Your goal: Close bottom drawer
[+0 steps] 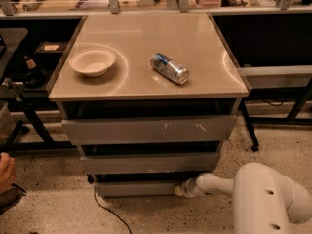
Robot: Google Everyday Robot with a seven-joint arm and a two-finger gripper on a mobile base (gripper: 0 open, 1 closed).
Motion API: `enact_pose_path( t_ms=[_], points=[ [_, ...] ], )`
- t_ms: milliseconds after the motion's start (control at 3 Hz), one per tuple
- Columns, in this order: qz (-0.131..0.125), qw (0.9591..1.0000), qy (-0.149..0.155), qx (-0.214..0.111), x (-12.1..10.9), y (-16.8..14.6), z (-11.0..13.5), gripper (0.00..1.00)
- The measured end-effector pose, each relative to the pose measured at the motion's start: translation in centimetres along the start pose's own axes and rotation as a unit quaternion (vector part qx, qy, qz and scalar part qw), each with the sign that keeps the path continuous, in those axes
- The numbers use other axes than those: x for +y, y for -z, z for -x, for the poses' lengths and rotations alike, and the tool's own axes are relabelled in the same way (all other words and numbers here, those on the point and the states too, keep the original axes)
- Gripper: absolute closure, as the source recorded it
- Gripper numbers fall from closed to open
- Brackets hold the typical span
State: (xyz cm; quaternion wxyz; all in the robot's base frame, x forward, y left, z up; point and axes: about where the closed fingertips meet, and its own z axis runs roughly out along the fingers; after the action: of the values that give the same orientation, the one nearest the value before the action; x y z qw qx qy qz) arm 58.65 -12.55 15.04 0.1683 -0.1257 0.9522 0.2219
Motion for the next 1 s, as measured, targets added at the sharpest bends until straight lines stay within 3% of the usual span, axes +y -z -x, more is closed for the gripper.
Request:
enact_pose_path(
  t_ms=[667, 1000],
  points=[
    [-0.001, 0.9999, -0.004, -0.011, -0.4, -0.6, 1.4, 1.0],
    [-0.017, 0.9996, -0.019, 0.008, -1.0, 1.0, -1.3, 1.0]
  ],
)
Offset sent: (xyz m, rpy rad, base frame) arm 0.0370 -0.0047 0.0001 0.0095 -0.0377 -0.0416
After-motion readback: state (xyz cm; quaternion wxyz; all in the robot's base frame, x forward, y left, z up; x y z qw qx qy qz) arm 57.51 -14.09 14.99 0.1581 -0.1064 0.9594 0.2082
